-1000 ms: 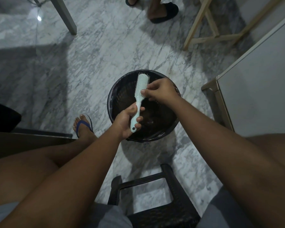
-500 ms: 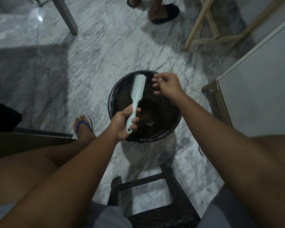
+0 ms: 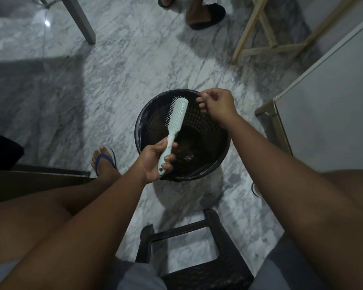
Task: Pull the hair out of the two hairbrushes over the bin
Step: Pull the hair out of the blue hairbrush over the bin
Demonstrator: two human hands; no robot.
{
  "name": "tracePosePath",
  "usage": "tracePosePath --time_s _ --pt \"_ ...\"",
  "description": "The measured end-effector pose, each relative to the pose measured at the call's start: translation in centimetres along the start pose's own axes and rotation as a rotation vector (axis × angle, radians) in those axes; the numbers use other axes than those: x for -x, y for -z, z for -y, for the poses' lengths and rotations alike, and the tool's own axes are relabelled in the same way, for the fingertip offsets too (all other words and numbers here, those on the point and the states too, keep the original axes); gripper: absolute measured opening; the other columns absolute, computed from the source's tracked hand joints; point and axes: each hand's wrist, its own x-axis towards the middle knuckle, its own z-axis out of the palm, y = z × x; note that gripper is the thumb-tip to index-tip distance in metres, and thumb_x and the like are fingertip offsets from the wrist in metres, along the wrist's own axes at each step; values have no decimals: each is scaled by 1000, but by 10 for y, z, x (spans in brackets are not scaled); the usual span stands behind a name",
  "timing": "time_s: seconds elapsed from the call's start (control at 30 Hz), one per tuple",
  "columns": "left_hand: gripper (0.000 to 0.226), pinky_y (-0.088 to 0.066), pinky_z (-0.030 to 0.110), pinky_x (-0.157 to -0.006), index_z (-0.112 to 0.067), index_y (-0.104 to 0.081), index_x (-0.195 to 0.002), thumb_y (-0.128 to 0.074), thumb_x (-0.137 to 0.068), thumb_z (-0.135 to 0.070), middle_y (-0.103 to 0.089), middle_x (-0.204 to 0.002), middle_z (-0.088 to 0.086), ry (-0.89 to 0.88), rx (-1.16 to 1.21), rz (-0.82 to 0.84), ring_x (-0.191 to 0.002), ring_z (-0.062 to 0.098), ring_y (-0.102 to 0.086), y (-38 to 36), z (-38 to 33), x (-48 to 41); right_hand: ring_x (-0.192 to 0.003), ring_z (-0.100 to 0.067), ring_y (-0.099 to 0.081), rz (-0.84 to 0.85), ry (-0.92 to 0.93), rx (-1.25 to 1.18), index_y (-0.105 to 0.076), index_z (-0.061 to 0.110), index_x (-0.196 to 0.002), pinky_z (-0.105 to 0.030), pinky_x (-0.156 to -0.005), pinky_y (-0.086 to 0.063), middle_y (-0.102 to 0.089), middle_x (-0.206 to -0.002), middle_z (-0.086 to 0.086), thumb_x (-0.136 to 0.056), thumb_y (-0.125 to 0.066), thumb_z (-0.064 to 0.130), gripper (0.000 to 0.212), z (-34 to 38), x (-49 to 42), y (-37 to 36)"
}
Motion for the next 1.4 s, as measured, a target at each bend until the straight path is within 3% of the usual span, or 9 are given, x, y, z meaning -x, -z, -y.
tracePosePath --time_s 0.23,0.43,0.6,0.8,0.97,1.1,1.2,1.3,1.4 --pt "34 -29 16 -38 -20 -57 -127 -44 -95 -16 -60 -88 -2 24 -1 1 -50 8 -42 -3 -1 -1 -88 -11 -71 327 121 101 -66 11 -127 -24 -70 -60 -76 -101 -7 -84 -77 8 44 -3 26 -4" --pt "40 -31 17 -39 -21 -54 -132 -46 -92 -16 -61 -88 -1 36 -24 28 -51 8 -43 5 -4 3 -69 -11 -70 16 150 143 -77 12 -94 -33 -67 -63 -76 -85 -8 -90 -72 20 10 -3 11 1" --pt "37 -29 16 -39 -20 -56 -128 -47 -92 -16 -62 -88 -2 -5 -35 -8 -51 8 -43 4 -1 1 -60 -10 -68 -111 12 207 -70 17 -67 -30 -70 -57 -72 -65 -1 -103 -44 41 51 -12 13 1" --pt "40 -30 17 -39 -20 -50 -139 -41 -100 -16 -64 -92 0 -22 -153 -83 -54 9 -42 -2 3 -5 -92 -12 -70 213 -15 207 -59 28 -127 -34 -59 -63 -67 -108 1 -74 -74 62 66 -9 29 -19" --pt "43 -31 17 -38 -18 -48 -141 -41 -100 -15 -66 -91 1 -8 -209 -90 -54 9 -43 -2 4 -5 -58 -13 -65 108 87 318 -77 16 -96 -22 -50 -53 -73 -76 -6 -81 -74 49 37 -3 21 -19" --pt "44 -33 16 -37 -18 -46 -143 -41 -99 -14 -66 -93 1 7 -181 -74 -53 8 -44 -1 4 -4 -55 -26 -59 -5 69 438 -65 -6 -70 -35 -60 -52 -61 -62 -14 -100 -49 42 58 3 13 -19" --pt "42 -31 16 -39 -18 -48 -141 -41 -100 -15 -65 -93 1 -21 -130 -88 -54 9 -43 -3 4 -5 -65 -27 -73 -81 -81 207 -71 2 -89 -41 -62 -62 -75 -82 -12 -104 -41 40 51 6 10 -16" --pt "39 -30 16 -39 -21 -51 -138 -42 -101 -16 -64 -96 1 -63 -81 -112 -54 8 -44 -6 3 -6 -72 -17 -70 43 107 368 -70 13 -115 -35 -77 -60 -75 -101 -4 -96 -54 48 43 0 18 -14" --pt "37 -33 17 -38 -23 -53 -137 -42 -102 -19 -64 -99 2 -75 -126 -150 -55 9 -44 -9 3 -7 -85 -3 -62 246 235 582 -43 22 -148 -24 -87 -52 -66 -124 4 -65 -80 61 99 -10 32 -19"
